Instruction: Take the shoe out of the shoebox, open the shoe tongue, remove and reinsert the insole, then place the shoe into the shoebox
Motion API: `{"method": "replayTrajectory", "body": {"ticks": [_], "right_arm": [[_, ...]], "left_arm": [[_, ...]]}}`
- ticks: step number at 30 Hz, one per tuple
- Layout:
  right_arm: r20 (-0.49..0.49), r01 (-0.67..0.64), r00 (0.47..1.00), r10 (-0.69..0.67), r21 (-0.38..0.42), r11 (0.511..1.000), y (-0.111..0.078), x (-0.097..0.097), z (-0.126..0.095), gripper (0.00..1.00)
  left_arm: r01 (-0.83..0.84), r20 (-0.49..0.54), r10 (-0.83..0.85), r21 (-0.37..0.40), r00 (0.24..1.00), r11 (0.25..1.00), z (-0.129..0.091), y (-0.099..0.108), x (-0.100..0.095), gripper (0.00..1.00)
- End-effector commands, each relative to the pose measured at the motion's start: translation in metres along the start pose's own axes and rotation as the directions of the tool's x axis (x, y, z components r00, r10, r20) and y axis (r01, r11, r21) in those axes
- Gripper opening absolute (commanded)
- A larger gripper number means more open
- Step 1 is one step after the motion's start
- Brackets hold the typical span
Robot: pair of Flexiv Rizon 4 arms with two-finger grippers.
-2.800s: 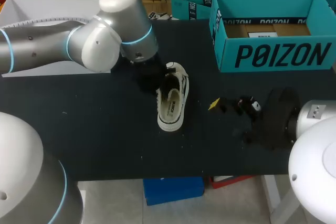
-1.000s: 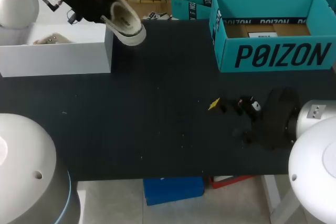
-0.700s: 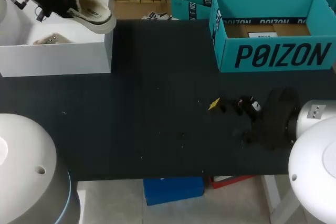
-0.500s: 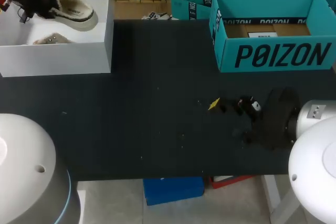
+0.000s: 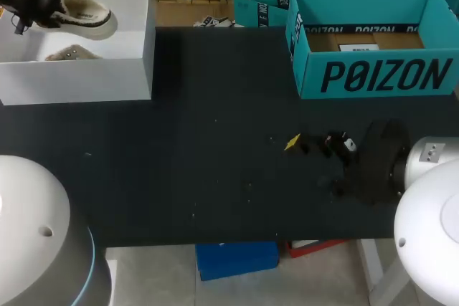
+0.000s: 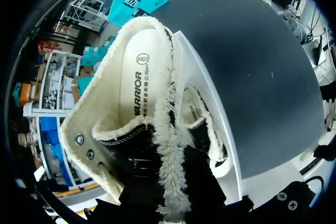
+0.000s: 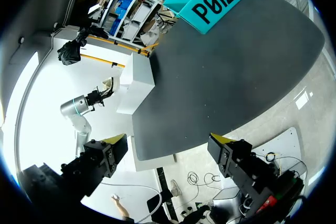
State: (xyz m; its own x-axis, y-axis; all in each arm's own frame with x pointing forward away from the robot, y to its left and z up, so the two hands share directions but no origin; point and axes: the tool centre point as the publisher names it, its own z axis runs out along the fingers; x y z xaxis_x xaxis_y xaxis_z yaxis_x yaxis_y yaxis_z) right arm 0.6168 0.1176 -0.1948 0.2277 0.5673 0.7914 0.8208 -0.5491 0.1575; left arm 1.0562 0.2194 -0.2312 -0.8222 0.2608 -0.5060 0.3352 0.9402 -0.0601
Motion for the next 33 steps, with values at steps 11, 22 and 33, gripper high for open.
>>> {"method": "replayTrajectory", "body": {"ticks": [11,22,33], "right_arm": [[-0.030,-0.013,0.999,0.013,0.001,1.000,-0.004,-0.007,0.000,1.00],[-0.030,-0.013,0.999,0.013,0.001,1.000,-0.004,-0.007,0.000,1.00],[-0.030,-0.013,0.999,0.013,0.001,1.000,-0.004,-0.007,0.000,1.00]], "left_arm": [[0.036,-0.033,-0.036,-0.009,0.999,0.999,0.014,-0.001,-0.010,0.00],[0.179,-0.040,-0.184,-0.097,0.982,0.979,0.035,0.023,-0.053,0.00],[0.225,-0.041,-0.234,-0.149,0.971,0.963,0.041,0.027,-0.060,0.00]]}}
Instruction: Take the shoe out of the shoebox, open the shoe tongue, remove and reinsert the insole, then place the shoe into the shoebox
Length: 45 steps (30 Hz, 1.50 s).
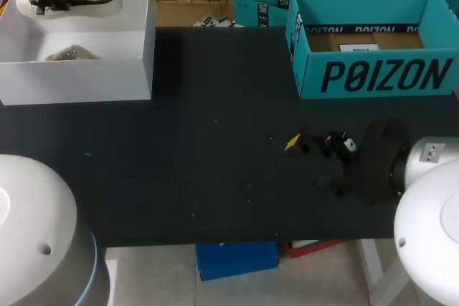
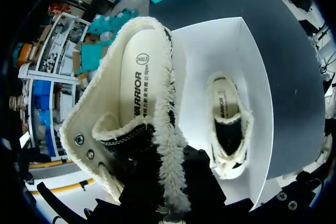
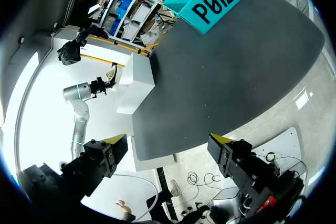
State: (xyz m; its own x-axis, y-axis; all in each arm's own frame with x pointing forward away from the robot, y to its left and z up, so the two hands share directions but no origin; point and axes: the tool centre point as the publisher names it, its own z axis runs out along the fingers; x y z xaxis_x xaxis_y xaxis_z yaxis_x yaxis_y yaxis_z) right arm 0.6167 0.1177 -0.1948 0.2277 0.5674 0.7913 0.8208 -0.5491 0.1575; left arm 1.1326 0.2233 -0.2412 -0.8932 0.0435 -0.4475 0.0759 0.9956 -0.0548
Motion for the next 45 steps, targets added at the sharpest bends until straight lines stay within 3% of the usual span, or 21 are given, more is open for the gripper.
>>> {"method": "replayTrajectory", "body": {"ticks": [1,22,28,33,45], "right_arm": [[-0.030,-0.013,0.999,0.013,0.001,1.000,-0.004,-0.007,0.000,1.00],[-0.030,-0.013,0.999,0.013,0.001,1.000,-0.004,-0.007,0.000,1.00],[-0.030,-0.013,0.999,0.013,0.001,1.000,-0.004,-0.007,0.000,1.00],[-0.030,-0.013,0.999,0.013,0.001,1.000,-0.004,-0.007,0.000,1.00],[-0.030,-0.013,0.999,0.013,0.001,1.000,-0.004,-0.007,0.000,1.00]], "left_arm": [[0.001,-0.006,-0.001,-0.013,1.000,1.000,-0.002,-0.003,-0.003,0.00],[0.001,-0.006,-0.001,-0.013,1.000,1.000,-0.002,-0.003,-0.003,0.00],[0.066,-0.042,-0.067,-0.032,0.997,0.997,-0.014,0.018,-0.029,0.00],[0.079,-0.059,-0.082,-0.048,0.995,0.996,-0.004,0.028,-0.037,0.00],[0.059,-0.118,-0.070,-0.098,0.990,0.993,0.042,0.025,-0.028,0.00]]}}
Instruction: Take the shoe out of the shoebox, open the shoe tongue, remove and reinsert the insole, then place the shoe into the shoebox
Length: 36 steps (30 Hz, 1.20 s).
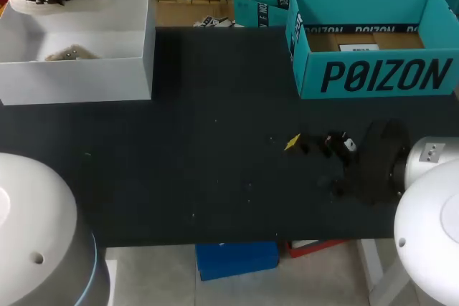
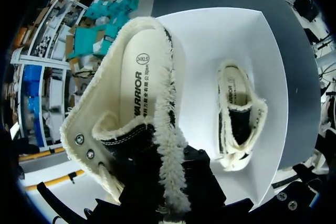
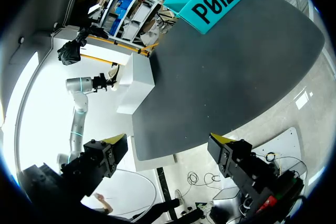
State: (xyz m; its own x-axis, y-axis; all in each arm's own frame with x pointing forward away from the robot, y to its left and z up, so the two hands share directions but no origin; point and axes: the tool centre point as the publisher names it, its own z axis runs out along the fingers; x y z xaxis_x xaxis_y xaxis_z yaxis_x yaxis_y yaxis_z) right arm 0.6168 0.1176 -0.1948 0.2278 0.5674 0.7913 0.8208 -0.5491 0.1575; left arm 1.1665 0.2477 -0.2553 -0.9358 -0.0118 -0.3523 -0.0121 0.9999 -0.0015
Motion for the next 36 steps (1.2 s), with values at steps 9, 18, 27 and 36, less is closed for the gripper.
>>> {"method": "replayTrajectory", "body": {"ticks": [9,18,27,36], "right_arm": [[-0.030,-0.013,0.999,0.013,0.001,1.000,-0.004,-0.007,0.000,1.00],[-0.030,-0.013,0.999,0.013,0.001,1.000,-0.004,-0.007,0.000,1.00],[-0.030,-0.013,0.999,0.013,0.001,1.000,-0.004,-0.007,0.000,1.00],[-0.030,-0.013,0.999,0.013,0.001,1.000,-0.004,-0.007,0.000,1.00]], "left_arm": [[0.020,-0.054,-0.023,-0.053,0.998,0.998,0.046,-0.005,0.006,0.00],[0.021,-0.105,-0.027,-0.065,0.994,0.998,0.081,-0.010,0.022,0.00],[0.029,-0.142,-0.041,-0.084,0.989,0.996,0.115,-0.011,0.032,0.00],[0.041,-0.160,-0.055,-0.087,0.986,0.995,0.131,-0.010,0.034,0.00]]}}
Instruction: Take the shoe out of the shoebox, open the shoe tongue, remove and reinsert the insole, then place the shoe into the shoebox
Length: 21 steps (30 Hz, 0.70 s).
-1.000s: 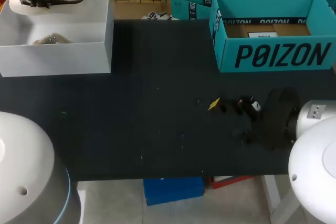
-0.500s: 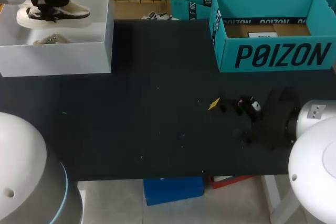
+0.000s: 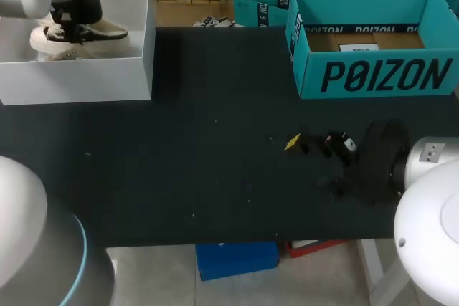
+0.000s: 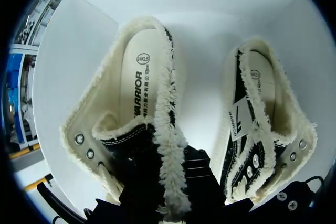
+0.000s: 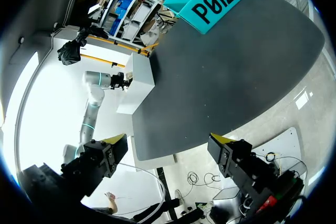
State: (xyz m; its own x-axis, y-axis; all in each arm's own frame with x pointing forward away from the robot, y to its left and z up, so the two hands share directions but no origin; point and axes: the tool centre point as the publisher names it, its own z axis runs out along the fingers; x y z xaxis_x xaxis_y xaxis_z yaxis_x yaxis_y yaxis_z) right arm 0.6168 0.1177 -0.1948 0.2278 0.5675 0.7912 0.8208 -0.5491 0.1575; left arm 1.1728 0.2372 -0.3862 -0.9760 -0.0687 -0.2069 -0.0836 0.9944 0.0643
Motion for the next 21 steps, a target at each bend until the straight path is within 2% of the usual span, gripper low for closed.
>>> {"method": "replayTrajectory", "body": {"ticks": [1,2,3,5,6,9,15,21], "right_arm": [[-0.030,-0.013,0.999,0.013,0.001,1.000,-0.004,-0.007,0.000,1.00],[-0.030,-0.013,0.999,0.013,0.001,1.000,-0.004,-0.007,0.000,1.00],[-0.030,-0.013,0.999,0.013,0.001,1.000,-0.004,-0.007,0.000,1.00],[-0.030,-0.013,0.999,0.013,0.001,1.000,-0.004,-0.007,0.000,1.00],[-0.030,-0.013,0.999,0.013,0.001,1.000,-0.004,-0.007,0.000,1.00],[-0.030,-0.013,0.999,0.013,0.001,1.000,-0.004,-0.007,0.000,1.00],[-0.030,-0.013,0.999,0.013,0.001,1.000,-0.004,-0.007,0.000,1.00],[-0.030,-0.013,0.999,0.013,0.001,1.000,-0.004,-0.007,0.000,1.00]], "left_arm": [[-0.004,-0.011,0.004,0.000,1.000,1.000,0.006,-0.001,-0.007,0.00],[-0.009,-0.011,0.009,0.002,1.000,1.000,0.006,-0.001,-0.007,0.00],[-0.016,-0.010,0.016,0.005,1.000,1.000,0.005,-0.001,-0.006,0.12],[-0.020,-0.010,0.020,0.004,1.000,1.000,0.001,0.000,-0.005,0.46],[-0.025,-0.012,0.025,0.004,1.000,1.000,-0.001,0.000,-0.005,1.00],[-0.024,-0.028,0.024,0.018,0.999,1.000,-0.010,0.003,-0.005,1.00],[-0.011,-0.049,0.012,0.022,0.999,1.000,-0.044,0.008,-0.013,1.00],[-0.029,-0.083,0.025,-0.048,0.996,0.998,-0.084,0.001,-0.016,1.00]]}}
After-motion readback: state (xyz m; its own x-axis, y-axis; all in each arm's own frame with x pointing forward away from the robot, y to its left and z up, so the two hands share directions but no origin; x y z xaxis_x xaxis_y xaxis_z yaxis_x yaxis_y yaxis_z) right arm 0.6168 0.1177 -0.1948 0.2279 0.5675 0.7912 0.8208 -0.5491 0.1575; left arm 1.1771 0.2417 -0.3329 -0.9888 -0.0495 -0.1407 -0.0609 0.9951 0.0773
